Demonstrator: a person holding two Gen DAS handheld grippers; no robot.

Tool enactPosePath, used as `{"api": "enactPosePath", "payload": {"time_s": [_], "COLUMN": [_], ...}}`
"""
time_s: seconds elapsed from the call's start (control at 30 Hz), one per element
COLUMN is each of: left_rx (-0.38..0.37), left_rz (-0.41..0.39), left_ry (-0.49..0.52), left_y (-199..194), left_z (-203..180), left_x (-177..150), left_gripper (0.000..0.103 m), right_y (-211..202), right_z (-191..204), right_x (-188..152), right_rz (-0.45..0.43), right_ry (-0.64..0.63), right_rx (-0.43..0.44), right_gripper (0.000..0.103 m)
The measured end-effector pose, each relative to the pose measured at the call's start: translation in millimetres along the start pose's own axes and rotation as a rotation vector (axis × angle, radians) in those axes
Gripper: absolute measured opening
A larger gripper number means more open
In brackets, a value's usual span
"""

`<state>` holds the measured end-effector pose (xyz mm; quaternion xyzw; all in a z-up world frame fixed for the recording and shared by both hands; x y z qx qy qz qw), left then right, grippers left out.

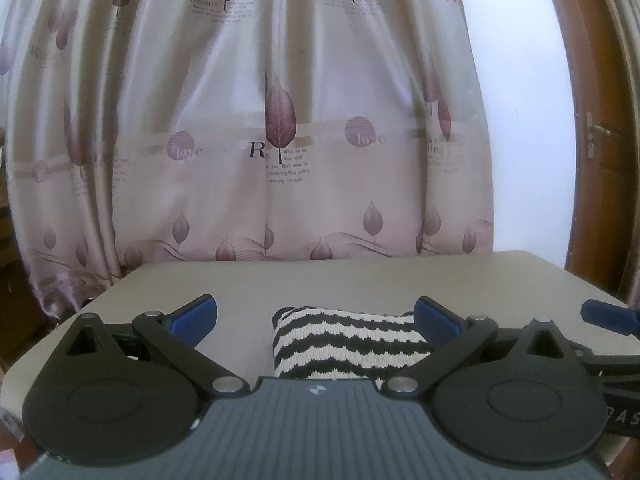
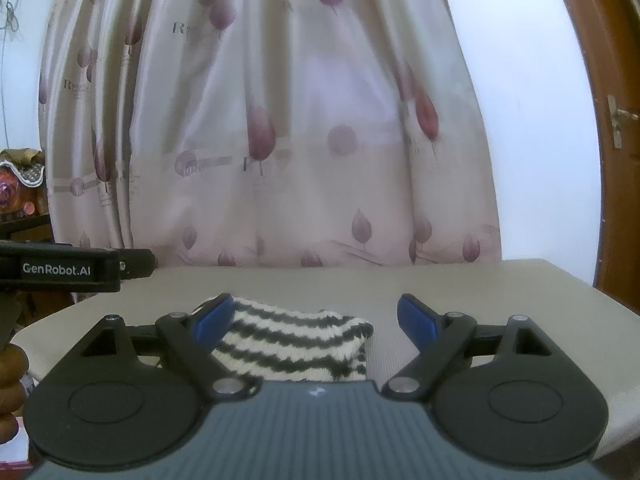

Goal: Fold small clothes

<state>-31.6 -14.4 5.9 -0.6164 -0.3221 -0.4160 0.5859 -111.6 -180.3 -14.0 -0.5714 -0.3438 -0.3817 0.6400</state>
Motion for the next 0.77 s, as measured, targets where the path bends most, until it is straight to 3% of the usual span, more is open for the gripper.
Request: {"api": "enactPosePath", "payload": {"time_s": [0.43,0.77], "left_rx": [-0.019,0.005], "left_rz": [0.035,0.003], "left_ry": [-0.026,-0.038], "left_y": [8.2,8.1], "left_z": [3.8,3.9], "left_x": [-2.7,-2.3], "left_gripper": [0.103,0.103], "right_y": [3.4,4.5], "right_z": [7.9,10.7], "right_x": [-3.9,-3.3], "right_rz": [0.024,0.034], "right_ry": [-0.024,-0.031], "right_rx": [0.002,0.002], "right_gripper": [0.089,0.089]}}
Point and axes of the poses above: each gripper's, at about its wrist camera, not at the fingertips, and y roughly the way its jaws point, z to its left, x to its top, the point moved 1 cm from there along y, roughly the way its jaws point, and after that the axes turned 14 degrees about z, right-handed, at the moved point
